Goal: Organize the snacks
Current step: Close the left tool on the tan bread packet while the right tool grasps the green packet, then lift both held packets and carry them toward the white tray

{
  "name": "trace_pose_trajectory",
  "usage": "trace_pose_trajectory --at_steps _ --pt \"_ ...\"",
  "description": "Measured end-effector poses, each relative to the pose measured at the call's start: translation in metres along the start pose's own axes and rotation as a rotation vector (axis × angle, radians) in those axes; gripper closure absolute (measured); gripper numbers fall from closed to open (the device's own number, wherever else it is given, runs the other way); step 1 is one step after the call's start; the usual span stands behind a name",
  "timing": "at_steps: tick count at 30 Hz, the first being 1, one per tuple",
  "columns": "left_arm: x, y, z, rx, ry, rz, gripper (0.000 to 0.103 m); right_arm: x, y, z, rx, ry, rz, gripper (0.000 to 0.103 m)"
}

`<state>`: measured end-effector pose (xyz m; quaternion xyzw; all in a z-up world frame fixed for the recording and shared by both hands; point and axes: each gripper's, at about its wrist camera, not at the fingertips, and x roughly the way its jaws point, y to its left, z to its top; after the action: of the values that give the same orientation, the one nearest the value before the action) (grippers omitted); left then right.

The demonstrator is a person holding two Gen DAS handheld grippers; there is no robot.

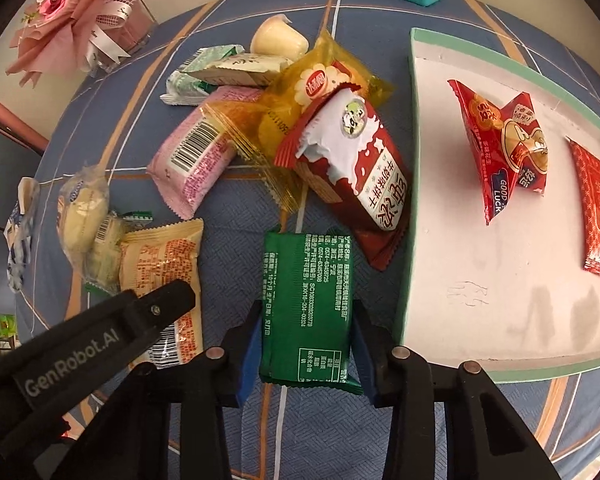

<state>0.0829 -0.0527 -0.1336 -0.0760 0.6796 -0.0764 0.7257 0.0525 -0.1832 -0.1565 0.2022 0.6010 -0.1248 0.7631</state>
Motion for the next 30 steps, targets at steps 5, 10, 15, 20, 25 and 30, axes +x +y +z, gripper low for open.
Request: trace_pose_trajectory --at_steps 5,10,15,20,25,30 --pt "0.000 -0.011 -0.001 0.026 -0.011 -0.020 0.066 -0.004 -0.014 -0.006 0.017 0.008 0.032 0.060" --pt "-0.003 -0.020 -0.001 0.038 -0.033 -0.040 0.067 -0.006 -0.024 -0.003 0.024 0.007 0.057 0.060" --pt "-0.014 -0.026 0.001 0.042 -0.069 -0.053 0.067 -0.029 -0.033 -0.004 0.023 -0.027 0.079 0.060" --pt "-0.033 -0.036 0.001 0.054 -0.131 -0.071 0.067 -0.054 -0.041 -0.006 0.026 -0.073 0.104 0.060" --pt "-0.047 -0.042 0.000 0.069 -0.181 -0.089 0.067 -0.079 -0.046 -0.010 0.020 -0.124 0.117 0.060" --pt "-0.061 -0.048 -0.003 0.086 -0.227 -0.101 0.067 -0.102 -0.046 -0.012 0.011 -0.155 0.109 0.060"
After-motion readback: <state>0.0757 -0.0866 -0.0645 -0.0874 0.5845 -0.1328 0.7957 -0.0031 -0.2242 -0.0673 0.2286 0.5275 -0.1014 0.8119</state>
